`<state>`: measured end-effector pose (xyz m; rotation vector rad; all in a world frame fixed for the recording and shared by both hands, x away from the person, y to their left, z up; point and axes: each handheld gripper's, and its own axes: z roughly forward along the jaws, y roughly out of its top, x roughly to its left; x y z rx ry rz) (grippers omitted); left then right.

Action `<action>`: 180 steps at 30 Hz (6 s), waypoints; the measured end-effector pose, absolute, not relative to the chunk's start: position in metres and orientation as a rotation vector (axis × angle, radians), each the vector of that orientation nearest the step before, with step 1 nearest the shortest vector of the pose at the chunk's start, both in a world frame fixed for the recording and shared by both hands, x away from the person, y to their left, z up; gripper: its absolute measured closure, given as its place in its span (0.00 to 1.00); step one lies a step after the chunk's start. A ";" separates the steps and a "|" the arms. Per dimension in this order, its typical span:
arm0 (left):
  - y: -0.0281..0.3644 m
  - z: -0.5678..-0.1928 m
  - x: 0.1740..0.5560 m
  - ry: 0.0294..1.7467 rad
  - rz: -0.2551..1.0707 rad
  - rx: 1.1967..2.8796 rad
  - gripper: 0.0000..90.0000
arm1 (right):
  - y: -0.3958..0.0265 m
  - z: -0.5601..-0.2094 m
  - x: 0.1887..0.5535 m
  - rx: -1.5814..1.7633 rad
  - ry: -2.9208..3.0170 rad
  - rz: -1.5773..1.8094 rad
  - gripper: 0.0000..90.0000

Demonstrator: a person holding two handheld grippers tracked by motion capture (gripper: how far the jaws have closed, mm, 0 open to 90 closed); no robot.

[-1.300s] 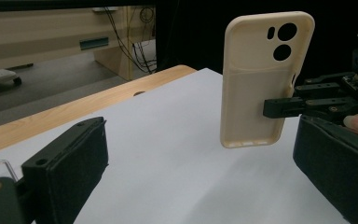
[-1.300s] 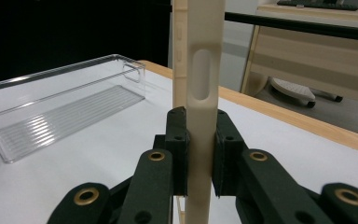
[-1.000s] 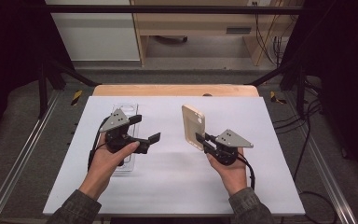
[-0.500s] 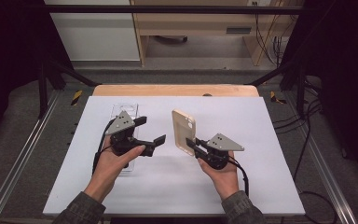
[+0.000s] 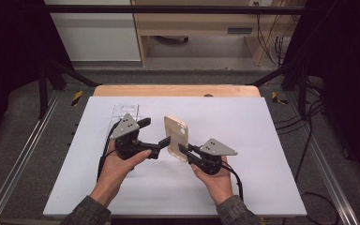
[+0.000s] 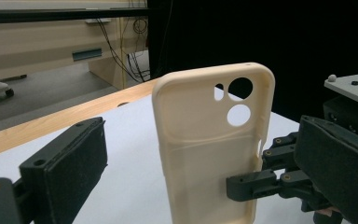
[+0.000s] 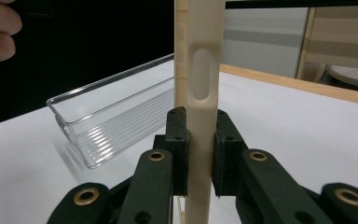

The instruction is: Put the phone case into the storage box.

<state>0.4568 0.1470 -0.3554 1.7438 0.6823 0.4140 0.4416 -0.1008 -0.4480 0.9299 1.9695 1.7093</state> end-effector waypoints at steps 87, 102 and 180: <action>0.170 -0.346 0.464 0.838 0.634 1.644 0.13 | -0.120 -0.455 0.429 1.013 2.030 1.591 0.09; 0.194 -0.330 0.467 0.873 0.664 1.610 0.13 | -0.169 -0.457 0.420 1.045 1.967 1.558 0.06; 0.255 -0.314 0.489 1.030 0.828 1.512 0.12 | -0.221 -0.474 0.404 1.112 1.795 1.627 0.06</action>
